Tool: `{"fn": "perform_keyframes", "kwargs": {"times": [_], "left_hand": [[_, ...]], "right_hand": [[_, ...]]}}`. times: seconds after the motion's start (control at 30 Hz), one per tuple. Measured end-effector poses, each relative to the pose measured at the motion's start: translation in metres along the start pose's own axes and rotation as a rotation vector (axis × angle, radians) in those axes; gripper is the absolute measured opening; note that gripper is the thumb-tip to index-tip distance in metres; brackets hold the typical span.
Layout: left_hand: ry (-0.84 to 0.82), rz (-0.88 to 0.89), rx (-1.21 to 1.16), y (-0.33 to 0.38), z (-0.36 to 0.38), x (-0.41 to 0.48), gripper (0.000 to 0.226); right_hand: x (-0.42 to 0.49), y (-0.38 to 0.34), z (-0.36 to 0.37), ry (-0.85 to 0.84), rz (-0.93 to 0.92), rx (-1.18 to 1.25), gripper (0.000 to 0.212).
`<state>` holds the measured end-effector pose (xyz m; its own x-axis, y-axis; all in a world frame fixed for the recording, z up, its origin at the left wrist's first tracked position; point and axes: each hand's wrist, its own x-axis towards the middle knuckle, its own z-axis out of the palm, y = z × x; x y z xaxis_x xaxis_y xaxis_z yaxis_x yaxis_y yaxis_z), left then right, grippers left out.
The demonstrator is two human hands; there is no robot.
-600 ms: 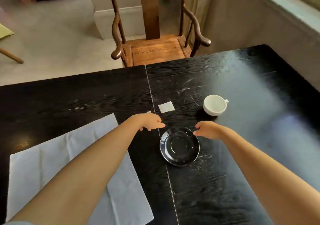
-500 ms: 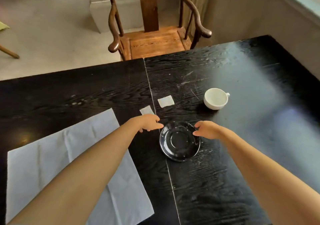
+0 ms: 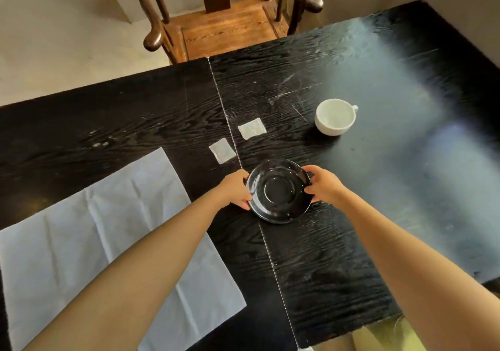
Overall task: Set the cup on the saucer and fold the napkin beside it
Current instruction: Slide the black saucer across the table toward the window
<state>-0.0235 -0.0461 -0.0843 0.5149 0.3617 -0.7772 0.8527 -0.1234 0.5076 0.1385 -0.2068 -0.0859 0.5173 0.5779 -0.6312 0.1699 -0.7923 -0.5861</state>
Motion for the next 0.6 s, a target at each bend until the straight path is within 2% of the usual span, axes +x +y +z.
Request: {"fn": "perform_keyframes", "kwargs": {"times": [0.13, 0.37, 0.5, 0.6], "left_hand": [[-0.012, -0.032, -0.076, 0.004, 0.002, -0.003, 0.065], [-0.051, 0.017, -0.054, 0.040, 0.010, -0.015, 0.066], [-0.076, 0.077, -0.004, 0.074, 0.031, -0.020, 0.073], [-0.112, 0.130, -0.024, 0.099, 0.059, -0.025, 0.068]], "right_hand": [[-0.005, 0.003, 0.002, 0.025, 0.023, 0.087, 0.060], [-0.033, 0.024, -0.017, 0.122, 0.064, 0.270, 0.061], [-0.063, 0.047, -0.045, 0.258, 0.086, 0.401, 0.054], [-0.084, 0.072, -0.066, 0.357, 0.109, 0.493, 0.047]]}}
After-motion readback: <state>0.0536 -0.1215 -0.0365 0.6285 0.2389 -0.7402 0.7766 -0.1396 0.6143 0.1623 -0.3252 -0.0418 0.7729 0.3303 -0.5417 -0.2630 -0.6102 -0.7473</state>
